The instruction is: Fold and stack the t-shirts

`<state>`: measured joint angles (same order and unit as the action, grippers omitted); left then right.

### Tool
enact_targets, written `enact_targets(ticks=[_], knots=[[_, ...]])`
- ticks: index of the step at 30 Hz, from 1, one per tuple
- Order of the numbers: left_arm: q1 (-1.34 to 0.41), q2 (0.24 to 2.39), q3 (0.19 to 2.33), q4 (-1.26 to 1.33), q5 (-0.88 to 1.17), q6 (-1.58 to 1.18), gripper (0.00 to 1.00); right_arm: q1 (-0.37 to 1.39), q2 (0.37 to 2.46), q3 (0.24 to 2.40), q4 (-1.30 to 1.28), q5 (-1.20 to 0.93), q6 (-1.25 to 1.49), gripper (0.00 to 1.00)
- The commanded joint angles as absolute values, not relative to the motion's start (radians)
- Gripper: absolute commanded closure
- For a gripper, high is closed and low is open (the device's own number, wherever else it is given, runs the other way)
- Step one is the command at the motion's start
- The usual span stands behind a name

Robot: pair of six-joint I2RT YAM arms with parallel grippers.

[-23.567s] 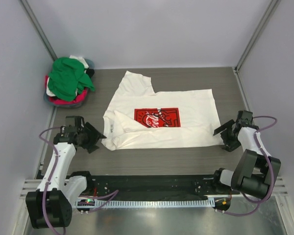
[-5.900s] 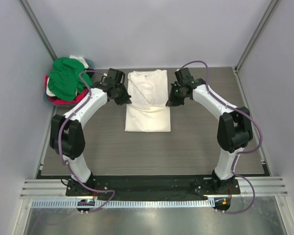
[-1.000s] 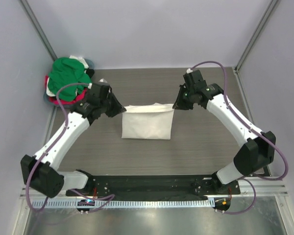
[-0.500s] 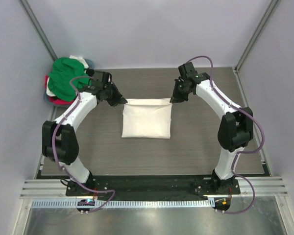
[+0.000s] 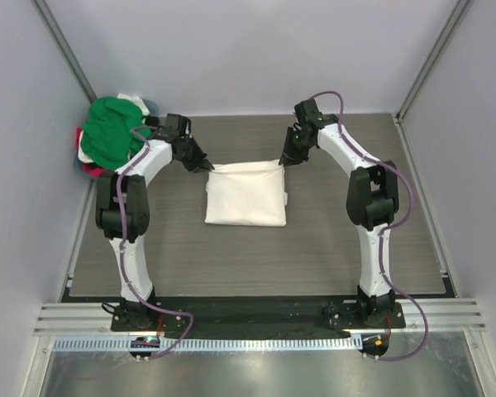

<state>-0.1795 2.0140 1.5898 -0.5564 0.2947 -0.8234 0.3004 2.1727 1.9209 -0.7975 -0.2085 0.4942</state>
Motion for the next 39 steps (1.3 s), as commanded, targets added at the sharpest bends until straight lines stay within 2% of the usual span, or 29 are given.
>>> enact_targets(ticks=[1, 2, 3, 4, 6, 9, 13, 15, 16, 17, 20, 27, 34, 39], knots=[[-0.107, 2.089, 1.713, -0.621, 0.314, -0.804, 0.76, 0.285, 2.246, 2.092, -0.787, -0.299, 0.430, 0.60], [-0.098, 2.104, 1.736, -0.636, 0.316, -0.807, 0.45, 0.281, 2.282, 2.123, -0.791, -0.296, 0.428, 0.39], [-0.085, 2.126, 1.770, -0.658, 0.322, -0.807, 0.23, 0.275, 2.298, 2.159, -0.839, -0.282, 0.428, 0.34], [-0.081, 2.128, 1.799, -0.713, 0.330, -0.787, 0.14, 0.272, 2.302, 2.198, -0.862, -0.272, 0.428, 0.33], [-0.086, 2.077, 1.830, -0.749, 0.324, -0.769, 0.10, 0.258, 2.246, 2.163, -0.867, -0.255, 0.434, 0.32], [-0.089, 1.975, 1.729, -0.744, 0.299, -0.752, 0.02, 0.256, 2.097, 1.972, -0.790, -0.236, 0.442, 0.30], [-0.109, 1.745, 1.540, -0.709, 0.252, -0.756, 0.02, 0.259, 1.924, 1.635, -0.674, -0.304, 0.474, 0.29], [-0.141, 1.680, 1.444, -0.692, 0.238, -0.775, 0.06, 0.265, 1.826, 1.530, -0.594, -0.348, 0.508, 0.31], [-0.155, 1.657, 1.419, -0.668, 0.241, -0.781, 0.08, 0.276, 1.800, 1.441, -0.568, -0.366, 0.521, 0.35], [-0.169, 1.619, 1.392, -0.657, 0.239, -0.799, 0.14, 0.282, 1.771, 1.402, -0.542, -0.385, 0.534, 0.38], [-0.238, 1.589, 1.307, -0.594, 0.245, -0.833, 0.21, 0.320, 1.697, 1.289, -0.436, -0.457, 0.592, 0.42], [-0.360, 1.667, 1.123, -0.287, 0.359, -1.024, 0.28, 0.397, 1.755, 1.134, -0.180, -0.610, 0.692, 0.56], [-0.373, 1.761, 0.988, -0.261, 0.282, -0.973, 0.34, 0.382, 1.825, 0.984, -0.118, -0.569, 0.654, 0.59], [-0.371, 1.715, 0.888, -0.285, 0.215, -0.933, 0.36, 0.374, 1.822, 0.902, -0.126, -0.505, 0.632, 0.61]])
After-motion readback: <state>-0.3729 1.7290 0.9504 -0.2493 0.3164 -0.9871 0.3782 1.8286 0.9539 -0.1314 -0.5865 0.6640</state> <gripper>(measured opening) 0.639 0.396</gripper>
